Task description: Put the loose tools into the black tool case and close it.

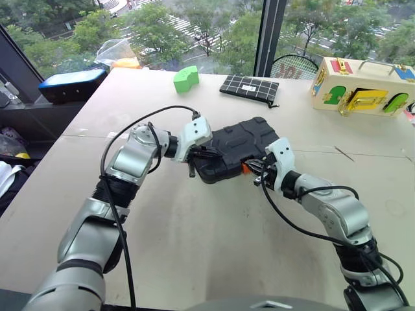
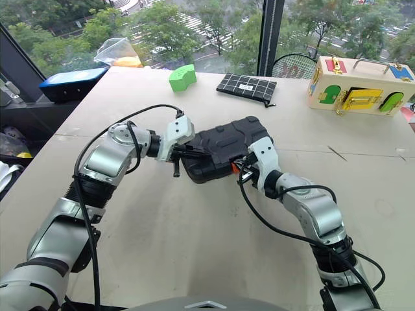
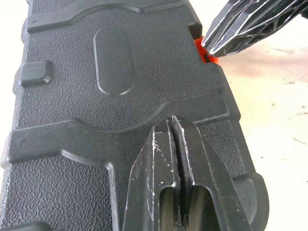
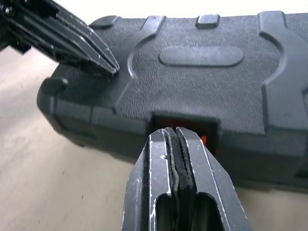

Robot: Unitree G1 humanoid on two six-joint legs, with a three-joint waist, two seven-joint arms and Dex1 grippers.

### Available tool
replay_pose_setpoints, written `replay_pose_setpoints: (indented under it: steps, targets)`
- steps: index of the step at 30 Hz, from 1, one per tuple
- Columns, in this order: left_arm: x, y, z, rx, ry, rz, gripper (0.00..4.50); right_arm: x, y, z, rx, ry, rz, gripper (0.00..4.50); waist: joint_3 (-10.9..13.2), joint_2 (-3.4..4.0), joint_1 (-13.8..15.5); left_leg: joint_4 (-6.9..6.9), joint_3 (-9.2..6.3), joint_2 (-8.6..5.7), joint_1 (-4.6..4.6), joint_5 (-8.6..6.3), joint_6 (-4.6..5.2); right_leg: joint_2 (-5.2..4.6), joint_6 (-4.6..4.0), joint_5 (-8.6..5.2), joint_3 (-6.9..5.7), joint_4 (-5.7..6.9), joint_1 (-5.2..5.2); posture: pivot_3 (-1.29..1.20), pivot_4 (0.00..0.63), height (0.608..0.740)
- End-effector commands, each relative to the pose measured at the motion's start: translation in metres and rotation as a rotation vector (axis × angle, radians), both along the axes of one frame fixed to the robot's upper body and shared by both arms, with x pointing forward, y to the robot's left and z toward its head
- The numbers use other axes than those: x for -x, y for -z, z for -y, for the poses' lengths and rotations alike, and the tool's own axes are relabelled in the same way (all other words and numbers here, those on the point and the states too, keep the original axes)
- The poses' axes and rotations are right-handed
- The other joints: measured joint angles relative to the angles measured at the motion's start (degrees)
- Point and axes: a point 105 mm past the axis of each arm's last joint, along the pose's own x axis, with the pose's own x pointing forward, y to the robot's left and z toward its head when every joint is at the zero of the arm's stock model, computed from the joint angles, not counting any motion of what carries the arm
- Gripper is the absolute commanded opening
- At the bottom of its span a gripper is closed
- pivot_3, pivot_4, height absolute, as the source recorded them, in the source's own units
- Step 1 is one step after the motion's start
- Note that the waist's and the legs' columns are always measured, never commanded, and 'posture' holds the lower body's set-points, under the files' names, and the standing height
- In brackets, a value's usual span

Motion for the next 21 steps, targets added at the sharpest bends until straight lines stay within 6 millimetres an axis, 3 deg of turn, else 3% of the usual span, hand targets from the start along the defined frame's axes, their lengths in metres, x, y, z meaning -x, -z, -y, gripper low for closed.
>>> replay_pose_setpoints:
  steps: [1, 9, 15, 21]
  targets:
    - [0.008, 0.043, -0.023, -0.129, -0.083, -0.143, 0.07, 0.001, 0.009, 0.011, 0.033, 0.031, -0.040, 0.00, -0.01, -0.02, -0.01, 0.00, 0.00, 0.00, 0.00, 0.00, 0.00, 0.00, 0.00, 0.00, 0.00, 0.00, 0.00, 0.00, 0.150, 0.740]
    - [0.009, 0.043, -0.020, -0.124, -0.078, -0.148, 0.07, 0.002, 0.000, 0.012, 0.020, 0.036, -0.022, 0.00, -0.02, 0.00, -0.01, -0.04, 0.02, 0.00, -0.01, 0.00, 0.00, 0.02, -0.01, -0.01, 0.05, 0.00, 0.00, 0.00, 0.150, 0.740]
    - [0.011, 0.042, -0.019, -0.127, -0.078, -0.145, 0.07, -0.003, -0.018, 0.011, 0.001, 0.036, 0.051, 0.00, 0.00, 0.04, -0.01, -0.07, 0.02, 0.00, -0.01, 0.00, 0.00, 0.02, -0.01, -0.01, 0.06, -0.03, -0.01, 0.00, 0.150, 0.740]
    - [0.012, 0.042, -0.018, -0.143, -0.071, -0.128, 0.07, -0.010, -0.030, 0.000, 0.133, -0.026, 0.130, 0.00, 0.07, 0.14, -0.15, -0.11, 0.04, 0.01, -0.02, 0.00, 0.00, 0.04, -0.03, -0.02, 0.13, -0.03, -0.08, 0.00, 0.150, 0.740]
